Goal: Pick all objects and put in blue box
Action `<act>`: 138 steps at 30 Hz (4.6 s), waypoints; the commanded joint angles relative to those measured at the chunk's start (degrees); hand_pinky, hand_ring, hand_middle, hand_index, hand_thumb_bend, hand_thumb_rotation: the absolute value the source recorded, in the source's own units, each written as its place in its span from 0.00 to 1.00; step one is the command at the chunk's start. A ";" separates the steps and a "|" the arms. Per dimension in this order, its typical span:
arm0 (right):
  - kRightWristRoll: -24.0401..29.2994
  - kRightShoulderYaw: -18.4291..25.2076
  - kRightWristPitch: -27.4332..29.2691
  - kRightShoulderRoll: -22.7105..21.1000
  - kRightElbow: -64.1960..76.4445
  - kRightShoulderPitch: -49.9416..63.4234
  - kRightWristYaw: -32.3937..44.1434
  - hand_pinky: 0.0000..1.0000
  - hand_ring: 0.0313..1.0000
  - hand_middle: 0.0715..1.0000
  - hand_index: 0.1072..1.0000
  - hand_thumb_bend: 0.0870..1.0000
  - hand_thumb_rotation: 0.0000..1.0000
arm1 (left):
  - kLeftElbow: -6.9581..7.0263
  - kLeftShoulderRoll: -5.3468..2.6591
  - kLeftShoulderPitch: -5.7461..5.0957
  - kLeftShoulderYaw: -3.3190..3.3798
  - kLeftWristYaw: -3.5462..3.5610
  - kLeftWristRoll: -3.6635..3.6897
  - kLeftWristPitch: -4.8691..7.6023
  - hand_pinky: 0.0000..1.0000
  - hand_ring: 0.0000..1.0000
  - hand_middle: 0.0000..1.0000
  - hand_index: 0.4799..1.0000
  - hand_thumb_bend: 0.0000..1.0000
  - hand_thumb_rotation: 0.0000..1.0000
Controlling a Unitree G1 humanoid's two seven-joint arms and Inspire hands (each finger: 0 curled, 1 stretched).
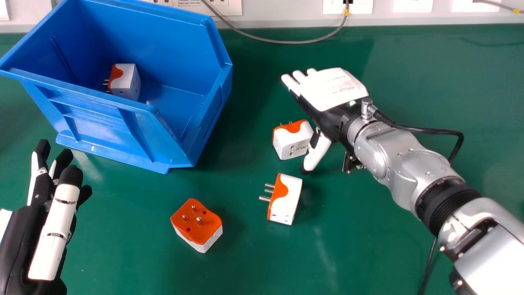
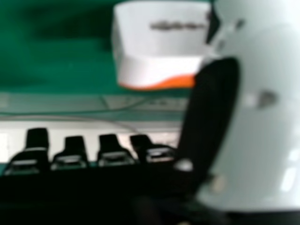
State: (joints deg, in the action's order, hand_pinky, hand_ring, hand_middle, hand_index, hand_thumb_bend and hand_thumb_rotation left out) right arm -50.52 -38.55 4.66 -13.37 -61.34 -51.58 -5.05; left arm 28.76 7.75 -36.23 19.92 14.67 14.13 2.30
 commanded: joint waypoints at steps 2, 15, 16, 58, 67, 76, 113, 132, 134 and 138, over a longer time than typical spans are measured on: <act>-0.95 -1.13 0.79 0.31 -1.33 -2.89 -1.17 0.90 0.99 1.00 0.97 0.96 0.29 | 1.54 0.16 -0.40 0.10 -0.13 0.07 0.75 0.94 1.00 1.00 1.00 0.54 0.85; -2.65 -4.39 3.56 1.46 -5.80 -3.76 -2.84 0.83 0.94 0.96 0.90 0.89 0.27 | 5.99 -0.77 -3.48 -0.72 -1.26 -0.09 -0.18 0.94 1.00 1.00 1.00 0.53 0.85; -2.51 -4.44 3.68 1.61 -6.19 -3.79 -2.83 0.82 0.93 0.96 0.90 0.88 0.27 | 5.98 -0.75 -3.55 -0.71 -1.32 -0.07 -0.17 0.94 1.00 1.00 1.00 0.52 0.85; 1.66 -1.62 8.06 1.60 -9.07 -5.49 1.36 0.43 0.49 0.51 0.41 0.49 0.01 | 8.97 -0.74 -6.11 -1.40 -2.50 -0.01 -1.39 0.97 1.00 1.00 1.00 0.50 0.88; 1.92 -0.59 8.54 1.06 -8.43 -5.17 -0.40 0.40 0.46 0.50 0.40 0.47 0.01 | 8.45 -0.50 -5.11 -1.59 -2.62 -0.38 -1.89 0.97 1.00 1.00 1.00 0.49 0.89; 4.72 2.41 9.28 0.45 -6.09 -4.95 0.39 0.41 0.45 0.48 0.38 0.46 0.00 | 7.34 -0.48 -3.47 -1.88 -2.40 -0.69 -1.98 0.98 1.00 1.00 1.00 0.49 0.89; 7.79 8.70 20.71 4.87 19.12 -12.81 0.14 0.34 0.42 0.48 0.42 0.45 0.00 | -5.00 0.87 10.43 -3.66 -4.34 -7.05 -2.40 0.99 1.00 1.00 1.00 0.51 0.91; -0.61 0.45 10.92 20.37 -12.75 -28.49 -18.10 0.33 0.43 0.48 0.41 0.45 0.00 | -4.69 -0.53 8.96 -5.82 -5.10 -7.04 -0.36 1.00 1.00 1.00 1.00 0.50 0.91; -0.71 0.12 10.24 20.97 -13.39 -28.36 -17.78 0.34 0.43 0.47 0.40 0.45 0.00 | -4.27 -0.58 8.57 -6.02 -5.01 -6.91 -0.14 1.00 1.00 1.00 1.00 0.50 0.91; -0.64 -0.25 9.84 21.61 -13.95 -27.63 -17.29 0.35 0.43 0.45 0.39 0.45 0.00 | -3.43 -0.66 8.04 -6.43 -5.07 -6.79 -0.22 1.00 1.00 1.00 1.00 0.50 0.91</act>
State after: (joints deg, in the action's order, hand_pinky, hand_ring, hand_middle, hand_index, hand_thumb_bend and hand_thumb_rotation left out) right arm -51.73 -38.93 14.59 7.83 -75.90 -76.59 -21.58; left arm 23.66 7.27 -27.88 13.69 9.73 7.30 0.76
